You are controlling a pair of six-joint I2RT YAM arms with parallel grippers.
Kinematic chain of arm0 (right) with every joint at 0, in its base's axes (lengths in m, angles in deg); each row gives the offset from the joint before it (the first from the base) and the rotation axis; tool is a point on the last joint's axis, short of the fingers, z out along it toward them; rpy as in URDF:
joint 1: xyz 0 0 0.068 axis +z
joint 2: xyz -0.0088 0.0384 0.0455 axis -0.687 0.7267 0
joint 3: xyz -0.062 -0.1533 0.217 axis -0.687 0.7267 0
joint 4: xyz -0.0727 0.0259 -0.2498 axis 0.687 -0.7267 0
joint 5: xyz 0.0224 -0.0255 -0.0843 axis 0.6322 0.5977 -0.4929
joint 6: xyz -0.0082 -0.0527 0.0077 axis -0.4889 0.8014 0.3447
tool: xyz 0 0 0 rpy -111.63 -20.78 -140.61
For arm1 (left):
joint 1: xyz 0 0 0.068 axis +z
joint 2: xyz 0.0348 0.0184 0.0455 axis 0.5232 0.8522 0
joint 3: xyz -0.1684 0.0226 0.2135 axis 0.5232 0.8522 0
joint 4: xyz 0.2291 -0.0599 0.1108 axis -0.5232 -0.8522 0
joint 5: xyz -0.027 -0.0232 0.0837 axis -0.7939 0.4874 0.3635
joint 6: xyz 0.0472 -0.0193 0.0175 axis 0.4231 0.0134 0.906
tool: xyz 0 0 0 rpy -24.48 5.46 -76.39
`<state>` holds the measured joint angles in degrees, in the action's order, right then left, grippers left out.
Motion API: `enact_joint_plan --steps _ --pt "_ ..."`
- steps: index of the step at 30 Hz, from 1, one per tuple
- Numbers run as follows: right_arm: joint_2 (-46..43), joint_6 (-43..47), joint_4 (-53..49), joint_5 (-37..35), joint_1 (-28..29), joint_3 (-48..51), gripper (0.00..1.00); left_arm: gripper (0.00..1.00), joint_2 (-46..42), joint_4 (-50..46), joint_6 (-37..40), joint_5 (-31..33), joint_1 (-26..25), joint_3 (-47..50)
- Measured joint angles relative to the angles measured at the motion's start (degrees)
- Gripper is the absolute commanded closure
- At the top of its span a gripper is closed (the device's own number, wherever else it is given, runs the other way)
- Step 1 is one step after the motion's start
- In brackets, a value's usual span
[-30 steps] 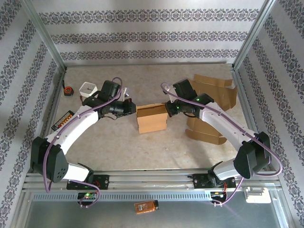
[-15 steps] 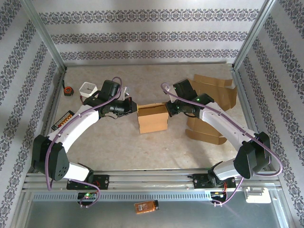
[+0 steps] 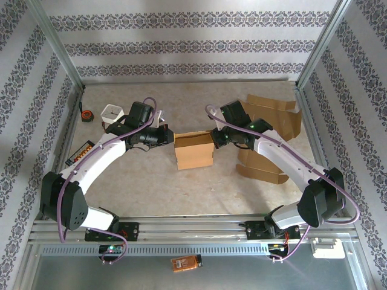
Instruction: Fold the paper box
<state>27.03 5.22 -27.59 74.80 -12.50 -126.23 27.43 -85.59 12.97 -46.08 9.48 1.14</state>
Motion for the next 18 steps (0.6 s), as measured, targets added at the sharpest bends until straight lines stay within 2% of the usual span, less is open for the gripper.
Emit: enact_joint_plan --steps 11,18 --pt "0.3 -6.2 -5.4 5.7 -1.6 -2.8 0.94 0.95 0.0 0.0 1.9 -0.2 0.0 0.0" --pt "1.9 -10.1 -7.7 7.7 -2.7 -4.8 0.98 0.95 -0.1 0.0 3.6 0.4 -0.8 0.0"
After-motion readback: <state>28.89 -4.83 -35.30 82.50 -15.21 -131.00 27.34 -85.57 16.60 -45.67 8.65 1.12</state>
